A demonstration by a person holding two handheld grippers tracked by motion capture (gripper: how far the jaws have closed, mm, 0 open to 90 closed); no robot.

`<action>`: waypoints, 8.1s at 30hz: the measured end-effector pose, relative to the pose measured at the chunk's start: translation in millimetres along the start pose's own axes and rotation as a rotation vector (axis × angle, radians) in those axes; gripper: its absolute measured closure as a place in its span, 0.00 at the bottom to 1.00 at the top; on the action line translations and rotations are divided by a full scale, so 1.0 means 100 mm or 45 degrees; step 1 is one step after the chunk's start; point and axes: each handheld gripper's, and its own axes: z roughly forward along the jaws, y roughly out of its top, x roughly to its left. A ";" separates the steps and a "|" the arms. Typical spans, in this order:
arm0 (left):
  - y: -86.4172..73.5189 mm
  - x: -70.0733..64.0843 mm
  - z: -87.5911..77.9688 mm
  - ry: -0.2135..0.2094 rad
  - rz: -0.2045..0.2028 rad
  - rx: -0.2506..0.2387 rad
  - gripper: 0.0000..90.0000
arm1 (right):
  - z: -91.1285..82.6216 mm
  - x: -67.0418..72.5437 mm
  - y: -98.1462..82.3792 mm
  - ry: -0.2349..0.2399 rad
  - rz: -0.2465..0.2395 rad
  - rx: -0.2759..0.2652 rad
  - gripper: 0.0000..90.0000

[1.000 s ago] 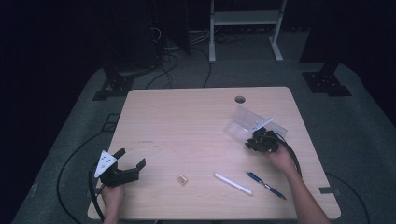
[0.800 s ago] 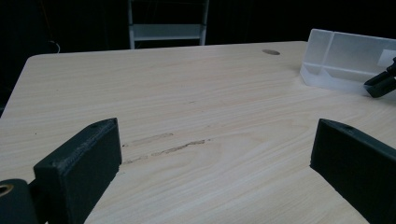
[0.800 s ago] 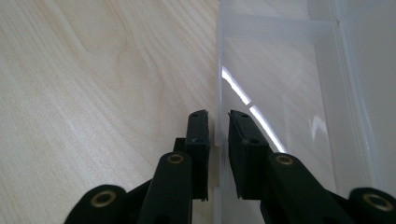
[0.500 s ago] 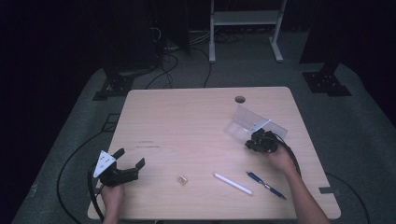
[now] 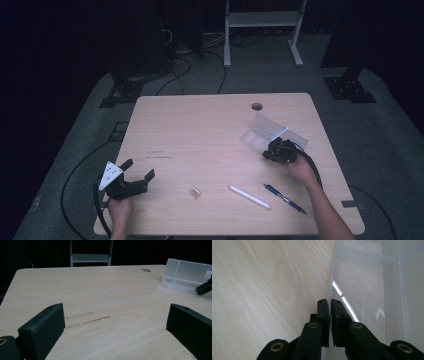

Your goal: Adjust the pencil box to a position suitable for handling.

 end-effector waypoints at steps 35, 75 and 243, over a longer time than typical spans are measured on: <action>0.00 0.01 -0.01 0.000 -0.014 -0.007 0.01 | -0.26 0.32 0.22 0.043 -0.254 -0.101 0.96; 0.00 0.03 -0.02 -0.011 -0.040 -0.015 0.01 | 0.04 0.91 0.67 0.294 -0.512 -0.140 0.96; 0.00 0.00 -0.04 0.005 -0.032 -0.011 0.01 | -0.74 0.88 -1.14 0.163 0.086 -0.204 0.84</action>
